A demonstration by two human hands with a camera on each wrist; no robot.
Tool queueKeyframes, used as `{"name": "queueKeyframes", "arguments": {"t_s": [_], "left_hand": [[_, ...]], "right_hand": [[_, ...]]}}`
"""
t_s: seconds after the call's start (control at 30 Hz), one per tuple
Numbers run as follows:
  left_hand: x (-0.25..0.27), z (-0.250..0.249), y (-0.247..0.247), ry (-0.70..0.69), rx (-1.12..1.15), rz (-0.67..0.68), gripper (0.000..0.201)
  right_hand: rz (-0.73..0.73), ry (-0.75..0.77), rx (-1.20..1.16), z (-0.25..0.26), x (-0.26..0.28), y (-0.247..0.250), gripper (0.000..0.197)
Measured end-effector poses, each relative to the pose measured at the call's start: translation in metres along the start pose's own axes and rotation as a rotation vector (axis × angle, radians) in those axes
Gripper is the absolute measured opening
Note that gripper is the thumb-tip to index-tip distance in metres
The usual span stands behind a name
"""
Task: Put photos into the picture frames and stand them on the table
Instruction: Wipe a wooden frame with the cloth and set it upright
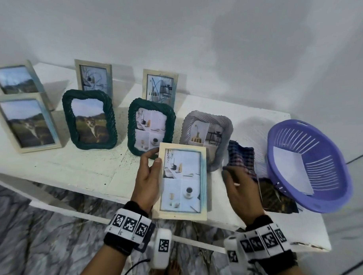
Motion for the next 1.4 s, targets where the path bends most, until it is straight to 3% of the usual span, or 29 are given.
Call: {"name": "queueKeyframes", "arguments": {"t_s": [0.1,0.2,0.27,0.33,0.4,0.53,0.63,0.8,0.93,1.0,1.07,1.13,1.2,1.27,1.4], "left_hand": [[-0.002,0.002,-0.019,0.055,0.088,0.042,0.023],[0.000,0.003,-0.039,0.081,0.033,0.151,0.032],[0.004,0.011,-0.052,0.123,-0.090,0.283,0.071],[0.009,0.015,-0.063,0.190,-0.147,0.363,0.105],[0.015,0.018,-0.076,0.262,-0.008,0.415,0.118],[0.024,0.019,-0.093,0.408,0.330,0.469,0.110],[0.030,0.009,-0.101,0.430,0.440,0.532,0.101],[0.020,-0.002,-0.090,0.329,0.272,0.434,0.111],[0.015,-0.010,-0.079,0.265,0.157,0.451,0.103],[0.014,-0.014,-0.074,0.242,0.111,0.456,0.100],[0.012,-0.018,-0.069,0.220,0.096,0.445,0.101],[0.011,-0.026,-0.064,0.169,0.052,0.437,0.109],[0.011,-0.037,-0.060,0.093,-0.019,0.448,0.113],[0.011,-0.050,-0.056,0.024,-0.069,0.465,0.119],[0.006,-0.073,-0.040,-0.074,-0.118,0.443,0.117]], "right_hand": [[0.256,-0.361,-0.778,0.008,0.032,-0.037,0.037],[0.277,-0.387,-1.108,0.027,0.042,-0.044,0.040],[0.271,-0.344,-1.148,0.033,0.041,-0.041,0.040],[0.263,-0.306,-0.996,0.035,0.040,-0.038,0.039],[0.268,-0.238,-0.827,0.040,0.040,-0.037,0.037],[0.215,0.073,-0.429,0.063,0.040,-0.028,0.031],[0.139,0.100,-0.402,0.068,0.037,-0.022,0.038],[0.078,0.132,-0.298,0.071,0.028,-0.013,0.033],[-0.095,0.385,0.207,0.092,0.025,0.008,0.023],[-0.180,0.416,0.452,0.102,0.026,0.013,0.019],[-0.206,0.385,0.536,0.108,0.028,0.013,0.020],[-0.101,0.247,0.336,0.105,0.026,0.008,0.019],[0.074,-0.021,-0.033,0.091,0.023,-0.003,0.021],[0.125,-0.220,-0.363,0.089,0.024,-0.009,0.028],[0.217,-0.332,-0.772,0.100,0.023,-0.018,0.049]]}}
Point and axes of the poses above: each hand's wrist, its own x-axis away from the middle knuckle, its own y-axis out of the back of the hand, z = x × y, the point moved 8 cm from there along -x, towards the middle knuckle, and after that the axes turned 1 degree about -x, right-handed, at the moved point
